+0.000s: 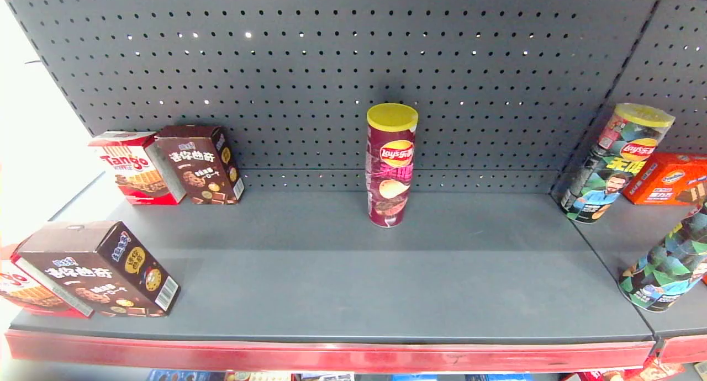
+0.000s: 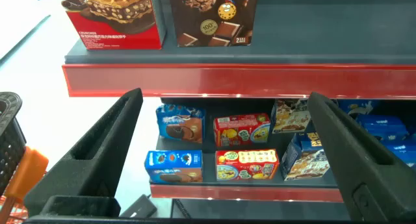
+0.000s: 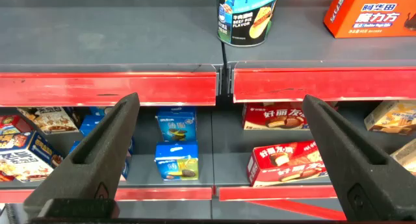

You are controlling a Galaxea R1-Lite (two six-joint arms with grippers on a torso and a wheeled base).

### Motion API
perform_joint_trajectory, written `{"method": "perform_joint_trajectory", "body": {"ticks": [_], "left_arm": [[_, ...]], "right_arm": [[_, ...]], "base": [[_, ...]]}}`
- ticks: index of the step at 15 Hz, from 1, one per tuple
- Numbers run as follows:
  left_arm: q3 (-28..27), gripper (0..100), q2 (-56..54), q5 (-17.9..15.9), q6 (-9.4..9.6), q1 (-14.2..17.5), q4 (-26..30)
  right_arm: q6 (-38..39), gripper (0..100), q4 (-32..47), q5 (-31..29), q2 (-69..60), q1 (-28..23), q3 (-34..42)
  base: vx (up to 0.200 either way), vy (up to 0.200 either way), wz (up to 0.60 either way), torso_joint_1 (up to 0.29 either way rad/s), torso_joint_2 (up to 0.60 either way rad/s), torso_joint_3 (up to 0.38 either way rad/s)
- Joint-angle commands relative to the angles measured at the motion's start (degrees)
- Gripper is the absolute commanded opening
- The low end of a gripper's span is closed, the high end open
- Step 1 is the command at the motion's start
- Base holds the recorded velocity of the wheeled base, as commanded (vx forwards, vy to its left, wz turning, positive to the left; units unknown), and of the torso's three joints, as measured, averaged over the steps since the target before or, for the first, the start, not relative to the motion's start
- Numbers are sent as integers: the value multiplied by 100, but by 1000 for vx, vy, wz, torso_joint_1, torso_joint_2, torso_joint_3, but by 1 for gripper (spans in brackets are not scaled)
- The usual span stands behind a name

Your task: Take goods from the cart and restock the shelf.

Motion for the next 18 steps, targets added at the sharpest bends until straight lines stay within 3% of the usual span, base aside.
{"method": "perform_joint_trajectory", "body": {"ticks": [1, 6, 18], "left_arm": [[0, 100, 7, 3, 0, 0, -10], [-9, 100, 7, -5, 0, 9, -1], [-9, 100, 7, -5, 0, 9, -1]], "right_arm": [[0, 100, 0, 1, 9, 0, 0], [-18, 100, 0, 1, 9, -9, -9], [-44, 100, 0, -8, 9, -9, -9]], "base": [[0, 0, 0, 0, 0, 0], [0, 0, 0, 0, 0, 0], [0, 0, 600, 4, 1, 2]]}}
